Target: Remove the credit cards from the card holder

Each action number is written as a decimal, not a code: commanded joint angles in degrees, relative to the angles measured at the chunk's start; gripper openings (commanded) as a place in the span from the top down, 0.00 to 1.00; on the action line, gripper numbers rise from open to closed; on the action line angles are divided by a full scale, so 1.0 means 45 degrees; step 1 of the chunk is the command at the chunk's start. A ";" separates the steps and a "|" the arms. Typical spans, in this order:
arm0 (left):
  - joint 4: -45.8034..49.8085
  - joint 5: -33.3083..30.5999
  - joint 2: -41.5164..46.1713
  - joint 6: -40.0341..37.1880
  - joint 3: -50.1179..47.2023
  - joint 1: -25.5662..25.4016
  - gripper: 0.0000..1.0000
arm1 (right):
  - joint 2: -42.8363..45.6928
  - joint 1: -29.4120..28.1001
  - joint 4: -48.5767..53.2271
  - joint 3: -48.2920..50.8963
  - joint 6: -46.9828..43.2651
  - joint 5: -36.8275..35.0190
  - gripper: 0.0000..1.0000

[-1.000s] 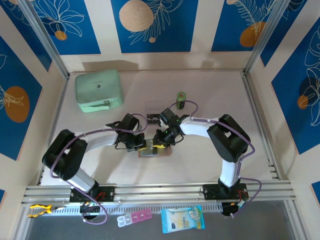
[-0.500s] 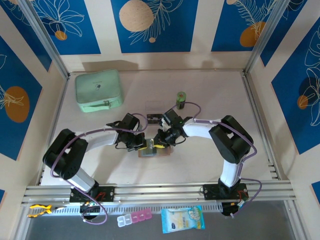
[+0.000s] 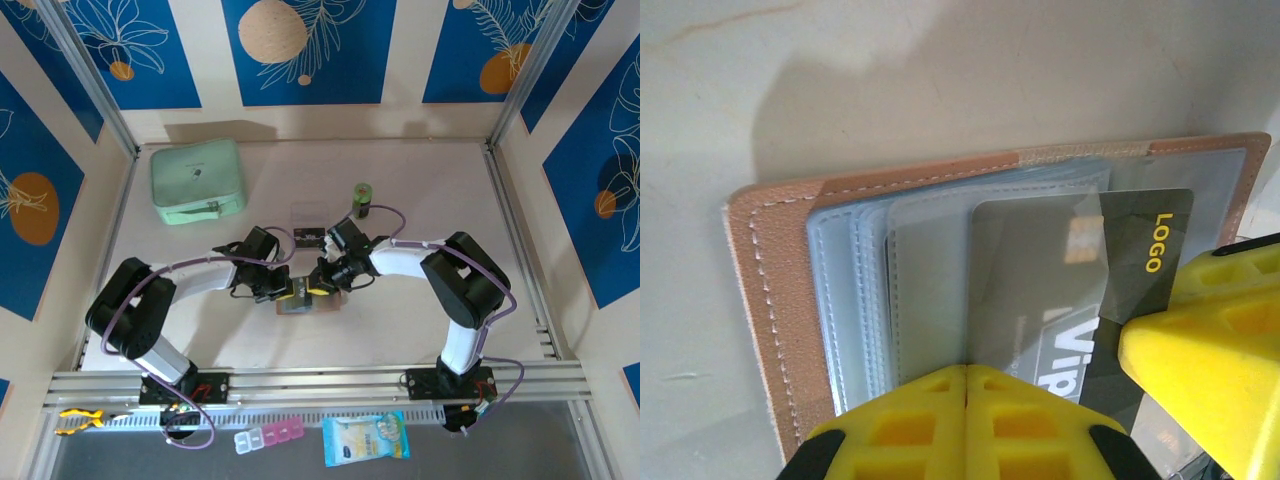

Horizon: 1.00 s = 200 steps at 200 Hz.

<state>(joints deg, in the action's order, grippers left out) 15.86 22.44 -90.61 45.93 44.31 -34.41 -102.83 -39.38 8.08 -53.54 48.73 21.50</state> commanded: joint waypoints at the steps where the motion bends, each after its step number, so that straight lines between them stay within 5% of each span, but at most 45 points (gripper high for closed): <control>1: 0.0421 -0.0181 -0.0324 -0.0188 0.0003 -0.0062 1.00 | 0.0511 0.0034 0.0222 0.0244 -0.0038 -0.0054 0.92; 142: 0.0067 0.0112 0.0341 0.0225 -0.0024 -0.0055 0.99 | 0.2864 0.0449 0.4483 -0.1220 -0.2642 -0.2229 0.96; 200: 0.0874 -0.0475 0.1295 0.0085 0.0337 -0.0041 0.93 | 0.2845 0.0671 0.7126 -0.3595 -0.7154 -0.3314 0.97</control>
<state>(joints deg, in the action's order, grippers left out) 16.56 22.04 -87.24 46.57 44.36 -34.41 -91.15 -37.10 32.12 -64.42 29.56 9.54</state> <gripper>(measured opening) 0.063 0.051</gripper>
